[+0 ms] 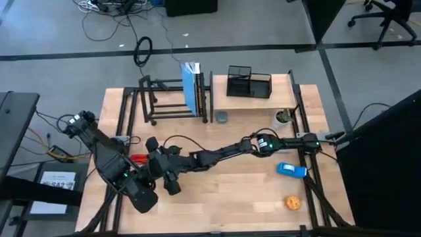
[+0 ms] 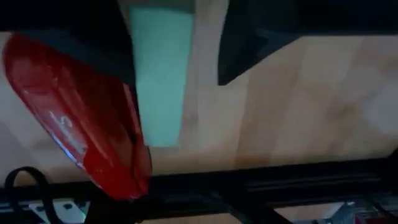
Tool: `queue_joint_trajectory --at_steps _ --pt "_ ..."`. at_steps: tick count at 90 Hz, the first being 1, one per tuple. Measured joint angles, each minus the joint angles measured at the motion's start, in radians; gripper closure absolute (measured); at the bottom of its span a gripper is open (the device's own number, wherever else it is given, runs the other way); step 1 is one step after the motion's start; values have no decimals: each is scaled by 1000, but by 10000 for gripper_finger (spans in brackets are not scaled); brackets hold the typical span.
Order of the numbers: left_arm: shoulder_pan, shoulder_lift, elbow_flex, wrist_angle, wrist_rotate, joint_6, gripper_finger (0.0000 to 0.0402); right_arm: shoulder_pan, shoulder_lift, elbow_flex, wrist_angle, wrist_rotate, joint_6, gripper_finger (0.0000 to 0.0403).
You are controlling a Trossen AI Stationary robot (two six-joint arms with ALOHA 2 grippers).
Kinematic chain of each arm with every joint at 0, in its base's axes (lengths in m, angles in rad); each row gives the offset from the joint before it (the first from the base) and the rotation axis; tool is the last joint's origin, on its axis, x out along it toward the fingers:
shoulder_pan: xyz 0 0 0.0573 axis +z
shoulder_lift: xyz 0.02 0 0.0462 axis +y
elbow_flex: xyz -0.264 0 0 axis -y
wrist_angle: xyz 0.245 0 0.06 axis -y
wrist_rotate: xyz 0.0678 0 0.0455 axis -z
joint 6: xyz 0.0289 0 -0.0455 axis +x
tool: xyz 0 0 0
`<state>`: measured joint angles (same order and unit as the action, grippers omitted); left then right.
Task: Stock shelves
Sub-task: Remove the green stapler from under the shelf, then remove the green scented candle from under the shelf
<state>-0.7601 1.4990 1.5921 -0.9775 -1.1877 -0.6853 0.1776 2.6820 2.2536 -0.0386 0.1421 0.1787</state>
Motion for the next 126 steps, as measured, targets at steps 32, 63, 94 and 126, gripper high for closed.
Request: queue_joint_trajectory --at_steps 32,63,94,126 --pt "-9 0 0 9 12 -7 188 60 -128 -2 -339 -11 -212 159" --pt "-14 2 -2 -3 25 -3 188 164 -291 -37 -1089 87 -297 216" --pt "-15 1 -45 -18 40 -31 188 229 -745 -706 -934 301 69 259" --pt "-2 2 -61 -11 3 -34 188 222 -1174 -1361 -533 314 552 265"
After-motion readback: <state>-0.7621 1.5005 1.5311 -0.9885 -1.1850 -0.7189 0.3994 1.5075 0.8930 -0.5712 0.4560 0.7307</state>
